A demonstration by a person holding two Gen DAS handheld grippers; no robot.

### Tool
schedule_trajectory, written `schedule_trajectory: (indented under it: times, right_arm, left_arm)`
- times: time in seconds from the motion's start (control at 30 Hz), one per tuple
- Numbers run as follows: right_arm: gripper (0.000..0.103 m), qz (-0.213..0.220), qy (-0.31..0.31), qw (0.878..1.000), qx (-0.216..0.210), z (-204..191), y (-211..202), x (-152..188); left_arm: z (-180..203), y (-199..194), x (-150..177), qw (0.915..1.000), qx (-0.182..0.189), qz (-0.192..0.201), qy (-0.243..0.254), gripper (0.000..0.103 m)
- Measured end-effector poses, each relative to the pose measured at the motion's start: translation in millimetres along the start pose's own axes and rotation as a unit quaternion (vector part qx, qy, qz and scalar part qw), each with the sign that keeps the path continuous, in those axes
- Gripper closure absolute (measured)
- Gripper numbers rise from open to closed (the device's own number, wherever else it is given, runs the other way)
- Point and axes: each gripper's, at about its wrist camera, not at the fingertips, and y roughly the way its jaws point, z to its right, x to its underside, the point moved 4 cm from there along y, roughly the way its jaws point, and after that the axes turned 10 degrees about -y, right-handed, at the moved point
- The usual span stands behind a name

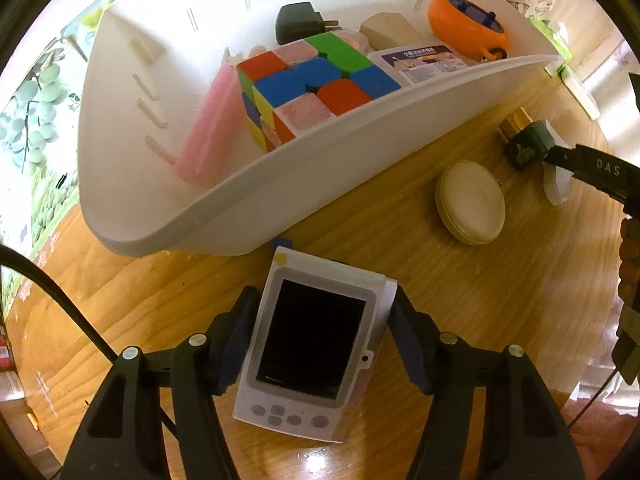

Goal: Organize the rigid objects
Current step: 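Close the left tool on the white device while the right tool closes on the white plastic piece, then lift and carry the white device and white piece over the bin with both tools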

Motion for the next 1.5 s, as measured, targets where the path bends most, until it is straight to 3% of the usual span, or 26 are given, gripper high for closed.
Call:
schedule_trajectory:
  times: [0.43,0.8,1.03,1.23,1.5]
  right_arm:
    - [0.046,-0.022,0.01,0.999,-0.041,0.6,-15.6,30.1]
    - [0.046,-0.05,-0.057,0.994,-0.083,-32.2,-42.3,70.3]
    - [0.046,-0.038,-0.128,0.986,-0.102,-58.9,-73.0,78.3]
    - [0.046,-0.01,-0.181,0.977,-0.111,-68.8,-93.2,67.8]
    - [0.046,0.028,-0.218,0.966,-0.136,-79.2,-121.8,41.8]
  left_arm:
    - [-9.0,-9.2,29.5,0.9983,0.01,0.011,-0.056,0.037]
    - [-20.0,-18.2,67.5,0.9899,0.038,0.031,-0.133,0.037]
    - [-28.8,-33.6,87.2,0.9768,0.072,0.064,-0.191,0.038]
    - [-34.2,-67.3,98.1,0.9582,0.103,0.125,-0.236,0.039]
    - [-31.5,-109.2,81.2,0.9401,0.093,0.192,-0.265,0.04]
